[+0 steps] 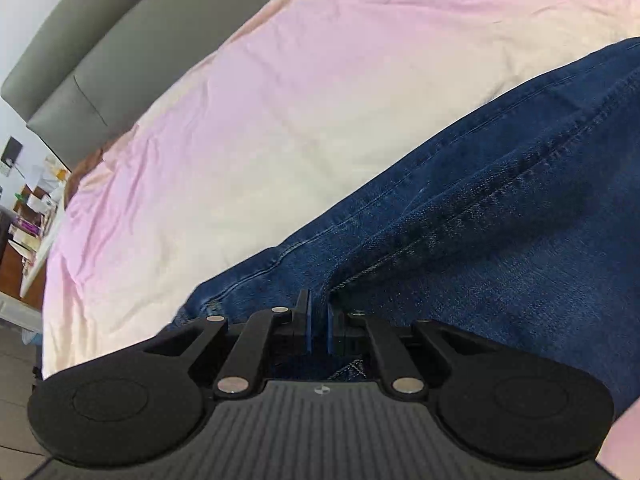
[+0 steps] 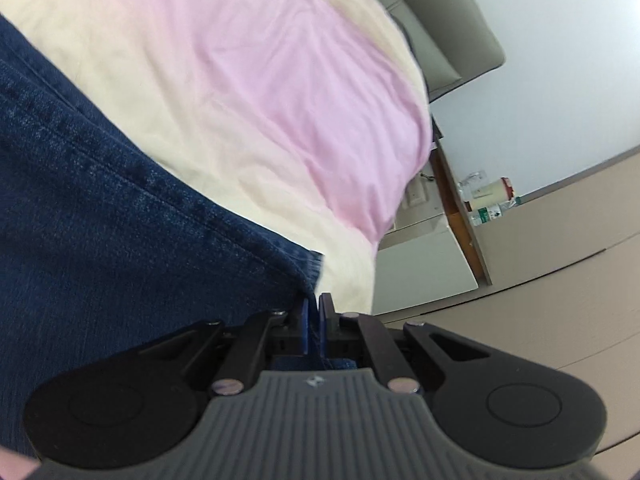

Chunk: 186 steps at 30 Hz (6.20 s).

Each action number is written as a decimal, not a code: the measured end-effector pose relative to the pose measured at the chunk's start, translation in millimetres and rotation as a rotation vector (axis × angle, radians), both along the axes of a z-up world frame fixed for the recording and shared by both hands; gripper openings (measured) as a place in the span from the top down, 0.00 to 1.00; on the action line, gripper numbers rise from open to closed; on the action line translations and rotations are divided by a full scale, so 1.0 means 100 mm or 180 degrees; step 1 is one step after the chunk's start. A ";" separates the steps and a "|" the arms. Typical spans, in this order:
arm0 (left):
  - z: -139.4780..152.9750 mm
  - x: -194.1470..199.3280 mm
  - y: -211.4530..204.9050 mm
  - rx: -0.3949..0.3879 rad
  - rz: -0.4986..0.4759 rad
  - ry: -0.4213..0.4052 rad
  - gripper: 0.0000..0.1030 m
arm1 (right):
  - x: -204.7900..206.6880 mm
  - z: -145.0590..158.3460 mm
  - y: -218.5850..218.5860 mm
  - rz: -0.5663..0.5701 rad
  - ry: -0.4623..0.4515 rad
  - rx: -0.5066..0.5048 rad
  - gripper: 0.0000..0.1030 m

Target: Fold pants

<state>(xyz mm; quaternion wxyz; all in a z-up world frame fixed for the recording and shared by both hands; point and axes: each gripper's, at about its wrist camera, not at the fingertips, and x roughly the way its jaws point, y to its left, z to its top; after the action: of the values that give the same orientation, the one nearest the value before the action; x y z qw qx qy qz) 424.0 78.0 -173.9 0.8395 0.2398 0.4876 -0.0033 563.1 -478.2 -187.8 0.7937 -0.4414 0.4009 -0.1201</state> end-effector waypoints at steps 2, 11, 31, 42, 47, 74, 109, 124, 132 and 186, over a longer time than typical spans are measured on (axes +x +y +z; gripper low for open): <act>-0.03 -0.02 0.04 -0.0047 0.0017 -0.0028 0.93 | 0.10 -0.13 0.02 -0.0022 0.0046 -0.0053 1.00; 0.57 -0.38 0.12 -0.0051 -0.0067 -0.0377 0.93 | -0.18 0.07 0.01 0.0092 -0.0318 -0.0167 1.00; 0.11 0.37 0.26 -0.0455 0.0058 -0.0300 0.17 | 0.43 -0.32 0.32 -0.0126 -0.0119 -0.0345 0.34; 0.79 -0.73 1.31 -0.1242 0.1148 -0.0560 0.19 | -0.66 0.18 1.08 0.0085 -0.0138 0.0947 0.32; 0.60 -1.40 1.88 -0.1859 0.1964 -0.0669 0.19 | -1.30 0.18 1.54 0.0174 0.0058 0.1742 0.32; 0.76 -1.87 2.68 -0.2651 0.2577 -0.1645 0.95 | -1.88 0.04 2.89 0.0705 0.0283 0.1935 0.33; -0.09 -0.27 2.39 -0.1703 0.1847 -0.0641 0.67 | -1.00 0.35 0.58 -0.0774 -0.0393 0.1939 0.32; 0.04 -0.17 1.52 -0.0164 0.1824 -0.1139 1.00 | 0.34 0.24 -1.05 -0.1226 -0.1066 0.2362 0.39; 0.08 -0.06 1.70 -0.0958 0.1688 -0.0683 0.43 | 0.68 0.01 -1.19 -0.1284 -0.1112 0.2592 0.35; 0.31 -1.59 0.44 -0.1399 0.1067 -0.0654 0.39 | -0.84 0.08 -1.31 -0.1502 -0.0804 0.2670 0.66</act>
<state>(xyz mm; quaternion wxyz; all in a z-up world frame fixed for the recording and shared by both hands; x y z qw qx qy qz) 264.8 121.9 -142.9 0.9051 -0.0326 0.4205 0.0543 479.0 -608.8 -179.8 0.8965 0.0368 0.4043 -0.1774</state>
